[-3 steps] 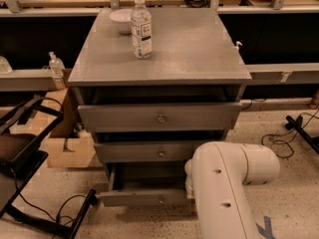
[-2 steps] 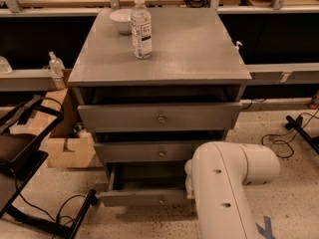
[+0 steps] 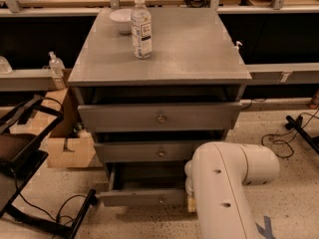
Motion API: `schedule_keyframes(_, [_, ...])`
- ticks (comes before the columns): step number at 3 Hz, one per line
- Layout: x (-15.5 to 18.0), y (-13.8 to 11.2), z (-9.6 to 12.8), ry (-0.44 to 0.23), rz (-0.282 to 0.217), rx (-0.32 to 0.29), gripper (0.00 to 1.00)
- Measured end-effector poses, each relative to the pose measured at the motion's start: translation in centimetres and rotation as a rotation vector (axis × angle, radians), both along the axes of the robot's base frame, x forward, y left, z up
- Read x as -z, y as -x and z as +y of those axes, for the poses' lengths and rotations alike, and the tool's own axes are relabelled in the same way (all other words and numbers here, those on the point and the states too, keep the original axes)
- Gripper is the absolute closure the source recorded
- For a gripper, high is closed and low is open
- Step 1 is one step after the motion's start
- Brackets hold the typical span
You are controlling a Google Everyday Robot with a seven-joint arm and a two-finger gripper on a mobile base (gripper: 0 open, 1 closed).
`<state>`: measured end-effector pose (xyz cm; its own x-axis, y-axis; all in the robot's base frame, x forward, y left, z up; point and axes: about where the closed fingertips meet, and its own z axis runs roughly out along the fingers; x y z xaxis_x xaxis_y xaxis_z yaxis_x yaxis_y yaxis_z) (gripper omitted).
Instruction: Open bottom drawer
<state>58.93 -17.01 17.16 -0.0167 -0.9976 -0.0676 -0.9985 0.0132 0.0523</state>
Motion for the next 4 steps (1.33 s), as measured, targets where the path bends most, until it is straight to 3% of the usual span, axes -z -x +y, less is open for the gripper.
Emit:
schedule_keyframes(1, [0.1, 0.1, 0.0, 0.000, 0.001, 0.000, 0.00])
schedule_keyframes(4, [-2.4, 0.2, -0.6, -0.014, -0.041, -0.002, 0.00])
